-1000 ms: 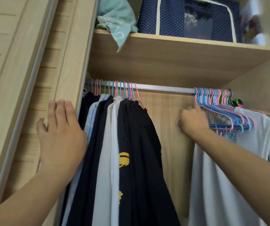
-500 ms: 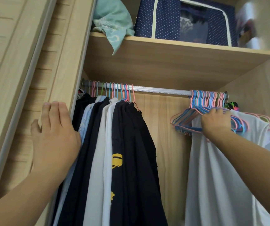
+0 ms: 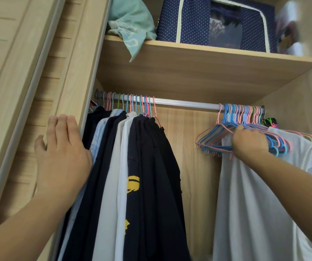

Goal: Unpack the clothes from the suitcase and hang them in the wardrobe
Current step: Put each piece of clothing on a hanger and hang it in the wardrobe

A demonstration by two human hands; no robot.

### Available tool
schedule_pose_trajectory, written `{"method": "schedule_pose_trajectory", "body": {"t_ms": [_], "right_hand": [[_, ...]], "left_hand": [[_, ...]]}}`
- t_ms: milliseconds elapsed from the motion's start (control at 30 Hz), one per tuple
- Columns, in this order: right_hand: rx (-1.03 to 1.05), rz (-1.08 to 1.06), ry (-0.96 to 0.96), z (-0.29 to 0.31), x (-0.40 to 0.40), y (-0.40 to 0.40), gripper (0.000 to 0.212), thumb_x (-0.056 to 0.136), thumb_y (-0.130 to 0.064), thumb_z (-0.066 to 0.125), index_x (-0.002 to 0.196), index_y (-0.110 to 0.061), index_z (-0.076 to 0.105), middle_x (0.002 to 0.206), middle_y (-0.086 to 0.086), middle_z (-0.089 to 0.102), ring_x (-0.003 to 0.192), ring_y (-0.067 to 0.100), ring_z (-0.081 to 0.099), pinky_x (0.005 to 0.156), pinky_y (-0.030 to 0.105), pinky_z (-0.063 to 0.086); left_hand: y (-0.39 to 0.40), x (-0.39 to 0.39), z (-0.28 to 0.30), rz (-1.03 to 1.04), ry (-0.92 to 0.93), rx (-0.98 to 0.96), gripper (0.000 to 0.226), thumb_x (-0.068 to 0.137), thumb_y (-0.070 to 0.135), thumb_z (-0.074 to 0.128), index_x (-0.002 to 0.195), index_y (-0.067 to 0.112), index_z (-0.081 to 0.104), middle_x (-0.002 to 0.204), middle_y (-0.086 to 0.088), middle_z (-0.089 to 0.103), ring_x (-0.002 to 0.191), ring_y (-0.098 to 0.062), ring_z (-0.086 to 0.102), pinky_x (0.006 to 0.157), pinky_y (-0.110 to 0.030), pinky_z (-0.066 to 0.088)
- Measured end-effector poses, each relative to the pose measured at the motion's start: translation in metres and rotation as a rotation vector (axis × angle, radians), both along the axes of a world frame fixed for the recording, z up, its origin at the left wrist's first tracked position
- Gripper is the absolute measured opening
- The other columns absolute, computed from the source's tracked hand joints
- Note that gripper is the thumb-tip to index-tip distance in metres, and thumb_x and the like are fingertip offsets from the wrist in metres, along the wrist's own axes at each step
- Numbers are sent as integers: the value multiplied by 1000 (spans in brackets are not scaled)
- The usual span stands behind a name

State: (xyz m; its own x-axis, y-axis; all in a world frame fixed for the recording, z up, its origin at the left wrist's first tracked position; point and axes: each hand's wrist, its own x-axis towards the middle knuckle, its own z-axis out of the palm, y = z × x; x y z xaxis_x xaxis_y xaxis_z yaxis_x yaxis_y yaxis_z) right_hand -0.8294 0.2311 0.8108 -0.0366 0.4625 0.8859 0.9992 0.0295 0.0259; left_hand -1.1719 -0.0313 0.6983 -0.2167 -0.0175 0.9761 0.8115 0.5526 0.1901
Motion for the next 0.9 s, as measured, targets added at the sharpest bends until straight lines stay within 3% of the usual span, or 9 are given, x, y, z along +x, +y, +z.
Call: {"method": "schedule_pose_trajectory", "body": {"t_ms": [133, 267, 400, 533, 633, 733, 800, 900], "right_hand": [[-62, 354, 301, 6, -17, -9, 23, 88, -6, 52, 108, 0, 60, 114, 26, 63, 105, 46, 61, 83, 46, 51], [76, 377, 245, 14, -30, -14, 18, 89, 1, 50, 105, 5, 58, 105, 29, 63, 97, 48, 62, 74, 46, 49], [81, 437, 281, 10, -39, -18, 17, 90, 4, 48, 105, 5, 55, 106, 31, 62, 99, 50, 60, 72, 46, 45], [156, 556, 378, -18, -33, -24, 15, 93, -8, 52, 104, 2, 54, 100, 32, 63, 92, 50, 60, 76, 52, 48], [189, 640, 452, -51, -16, -39, 21, 101, -18, 44, 103, -1, 55, 98, 32, 63, 92, 50, 58, 71, 47, 41], [136, 742, 554, -109, 11, -59, 28, 103, -26, 39, 96, -6, 57, 87, 22, 67, 86, 46, 60, 70, 47, 46], [64, 814, 665, -163, 37, -78, 23, 101, -30, 40, 91, -18, 57, 74, 3, 68, 74, 34, 66, 68, 50, 53], [-103, 905, 919, -253, 93, -128, 20, 104, -15, 47, 89, -19, 60, 73, 4, 67, 57, 20, 68, 54, 39, 59]], "left_hand": [[0, 0, -1, -19, 4, 0, 67, 89, 14, 30, 152, -8, 20, 153, -31, 30, 149, -45, 21, 105, -67, 33], [-1, 1, 0, -24, -14, -25, 66, 91, 12, 32, 152, -9, 19, 153, -32, 29, 149, -46, 20, 105, -68, 32], [-6, 3, 1, -15, -26, -91, 72, 92, 26, 27, 153, -11, 14, 155, -34, 25, 149, -48, 17, 106, -70, 31], [-7, 0, 0, -24, -45, -107, 72, 94, 16, 39, 154, -11, 10, 157, -35, 20, 150, -49, 14, 107, -72, 29], [-7, 7, -2, -60, -84, -109, 83, 89, 6, 53, 156, -8, 6, 160, -33, 16, 151, -48, 10, 109, -74, 24], [-11, 42, -10, -291, -128, 10, 89, 81, 1, 59, 157, 1, 12, 162, -28, 14, 151, -46, 9, 118, -67, 12], [-10, 85, -28, -516, 74, 68, 75, 83, 0, 56, 154, 1, 29, 154, -27, 31, 144, -44, 27, 118, -55, 22], [-5, 165, -90, -1013, 147, -80, 45, 92, 6, 51, 137, 7, 57, 130, -5, 54, 119, -20, 52, 102, -27, 42]]}}
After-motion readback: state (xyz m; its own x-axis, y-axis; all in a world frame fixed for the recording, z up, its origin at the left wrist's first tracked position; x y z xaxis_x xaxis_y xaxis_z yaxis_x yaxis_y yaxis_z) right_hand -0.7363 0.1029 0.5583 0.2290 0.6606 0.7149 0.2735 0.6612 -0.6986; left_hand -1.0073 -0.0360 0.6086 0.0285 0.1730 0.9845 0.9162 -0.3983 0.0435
